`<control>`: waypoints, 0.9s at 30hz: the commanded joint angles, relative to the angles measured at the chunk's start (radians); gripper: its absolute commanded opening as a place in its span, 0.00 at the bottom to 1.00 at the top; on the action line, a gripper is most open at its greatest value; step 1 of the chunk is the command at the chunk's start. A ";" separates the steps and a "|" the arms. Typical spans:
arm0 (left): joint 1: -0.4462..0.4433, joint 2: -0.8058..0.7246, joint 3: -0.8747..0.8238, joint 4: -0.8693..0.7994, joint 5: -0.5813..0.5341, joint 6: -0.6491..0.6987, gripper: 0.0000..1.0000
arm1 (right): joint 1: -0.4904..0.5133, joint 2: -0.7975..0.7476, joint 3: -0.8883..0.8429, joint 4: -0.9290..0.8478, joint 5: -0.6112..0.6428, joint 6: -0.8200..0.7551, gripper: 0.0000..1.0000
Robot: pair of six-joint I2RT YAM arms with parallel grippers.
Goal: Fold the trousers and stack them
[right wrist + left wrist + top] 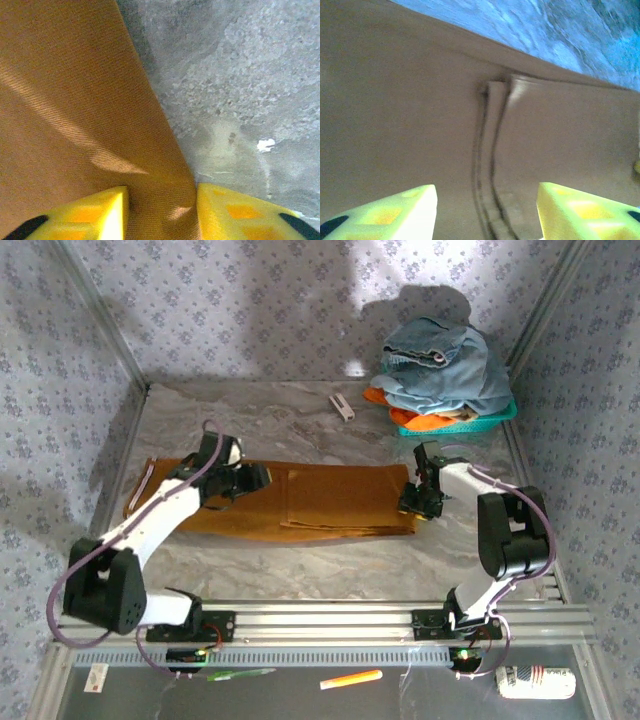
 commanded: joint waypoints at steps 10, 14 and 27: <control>0.116 -0.169 -0.067 -0.059 -0.014 -0.037 0.60 | 0.025 -0.058 -0.075 -0.021 -0.062 0.033 0.55; 0.118 -0.177 -0.079 -0.059 -0.012 -0.042 0.60 | 0.018 -0.048 -0.112 0.049 -0.178 0.047 0.46; 0.132 -0.193 -0.098 -0.050 -0.001 -0.071 0.60 | -0.105 -0.165 -0.095 0.056 -0.135 0.103 0.00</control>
